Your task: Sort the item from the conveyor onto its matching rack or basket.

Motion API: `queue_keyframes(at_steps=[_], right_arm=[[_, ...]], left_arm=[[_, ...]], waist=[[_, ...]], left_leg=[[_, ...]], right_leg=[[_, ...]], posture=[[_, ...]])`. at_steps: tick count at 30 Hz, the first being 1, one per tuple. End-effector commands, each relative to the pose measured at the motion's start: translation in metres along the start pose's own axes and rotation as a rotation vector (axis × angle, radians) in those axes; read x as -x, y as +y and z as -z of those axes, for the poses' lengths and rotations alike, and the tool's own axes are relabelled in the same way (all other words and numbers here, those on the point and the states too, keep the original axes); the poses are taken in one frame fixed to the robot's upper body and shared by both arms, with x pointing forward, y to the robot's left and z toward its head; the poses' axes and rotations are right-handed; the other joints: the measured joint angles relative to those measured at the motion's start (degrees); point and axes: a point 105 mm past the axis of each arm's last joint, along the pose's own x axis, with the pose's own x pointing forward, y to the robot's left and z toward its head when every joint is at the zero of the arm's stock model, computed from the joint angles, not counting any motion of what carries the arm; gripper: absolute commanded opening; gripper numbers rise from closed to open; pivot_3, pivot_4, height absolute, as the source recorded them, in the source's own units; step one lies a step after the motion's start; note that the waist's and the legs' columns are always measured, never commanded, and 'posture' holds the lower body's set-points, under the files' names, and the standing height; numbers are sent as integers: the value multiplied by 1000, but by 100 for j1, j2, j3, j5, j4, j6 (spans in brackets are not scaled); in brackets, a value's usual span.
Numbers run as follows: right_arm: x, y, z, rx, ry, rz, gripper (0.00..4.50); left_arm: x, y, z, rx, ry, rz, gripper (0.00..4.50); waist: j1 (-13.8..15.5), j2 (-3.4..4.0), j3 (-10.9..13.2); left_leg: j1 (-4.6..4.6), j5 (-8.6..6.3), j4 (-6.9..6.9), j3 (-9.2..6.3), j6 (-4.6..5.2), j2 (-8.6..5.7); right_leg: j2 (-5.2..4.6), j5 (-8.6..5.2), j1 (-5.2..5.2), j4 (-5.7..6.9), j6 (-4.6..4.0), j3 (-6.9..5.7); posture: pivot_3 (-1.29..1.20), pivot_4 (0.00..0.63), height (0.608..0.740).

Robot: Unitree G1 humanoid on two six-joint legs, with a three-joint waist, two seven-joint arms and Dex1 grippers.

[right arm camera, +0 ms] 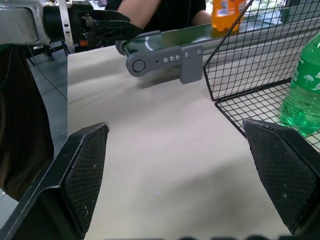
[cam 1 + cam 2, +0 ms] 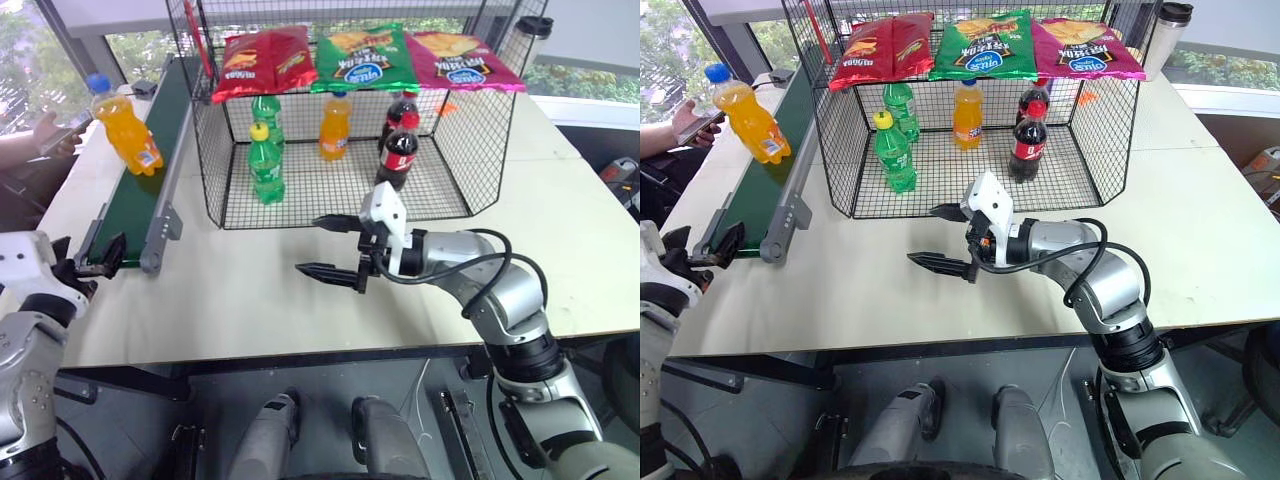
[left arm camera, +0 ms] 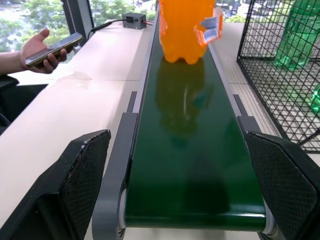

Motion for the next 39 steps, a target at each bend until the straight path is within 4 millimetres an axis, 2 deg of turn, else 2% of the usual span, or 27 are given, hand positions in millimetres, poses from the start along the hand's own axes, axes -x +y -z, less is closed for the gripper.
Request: queue_keyframes(at_steps=[1, 19, 27, 29, 31, 32, 37, 39], right_arm=[[2, 2, -8, 39, -21, 0, 4416], [3, 0, -7, 45, -15, 11, 4416], [5, -2, -7, 46, -10, 22, 4416], [5, -2, -7, 46, -8, 27, 4500], [6, -3, -6, 48, -6, 31, 4500], [6, -3, -6, 48, -5, 32, 4500], [7, -2, -6, 47, -3, 34, 4500], [7, -2, -7, 47, -3, 33, 4500]], left_arm=[[-1, 1, -10, -28, -42, -5, 4500], [-12, -2, -12, -37, -58, 1, 4500], [-20, -7, -6, -63, -40, 19, 4500], [-19, -9, -5, -63, -47, 42, 3969], [-17, -12, -10, -37, -75, 65, 3148], [-16, -13, -13, -21, -89, 76, 2923], [-15, -16, -29, 18, -124, 110, 2920], [-17, -17, -41, 22, -150, 132, 2920]], waist=[[1, 0, 0], [1, 0, 0], [2, 0, 0], [2, 0, 0], [2, 0, 0], [8, 0, 0], [7, 0, 0], [7, -3, 2]], left_leg=[[0, 0, 0, 0, 0, 0], [-1, -1, -1, 0, 1, 0], [-1, -1, -1, 0, 2, 0], [-1, -1, -1, 0, 2, 0], [-1, -1, -1, 0, 1, -1], [-1, -1, -1, 0, 2, -1], [-2, -1, -1, -4, 2, -1], [-2, -1, -1, -4, 2, -1]], right_leg=[[0, 0, 0, 0, 0, 0], [0, 0, 1, -6, 0, -2], [1, 4, 1, -6, -6, -3], [1, 4, 1, -6, -5, -3], [1, 6, 1, -7, -9, -3], [1, 6, 1, -7, -9, -3], [0, 1, 2, -8, 0, -5], [1, 1, 2, -8, -1, -6]], posture=[[0, 150, 739], [0, 150, 739], [0, 150, 739], [0, 150, 739], [0, 150, 739], [0, 150, 739], [0, 150, 739], [0, 150, 739]])
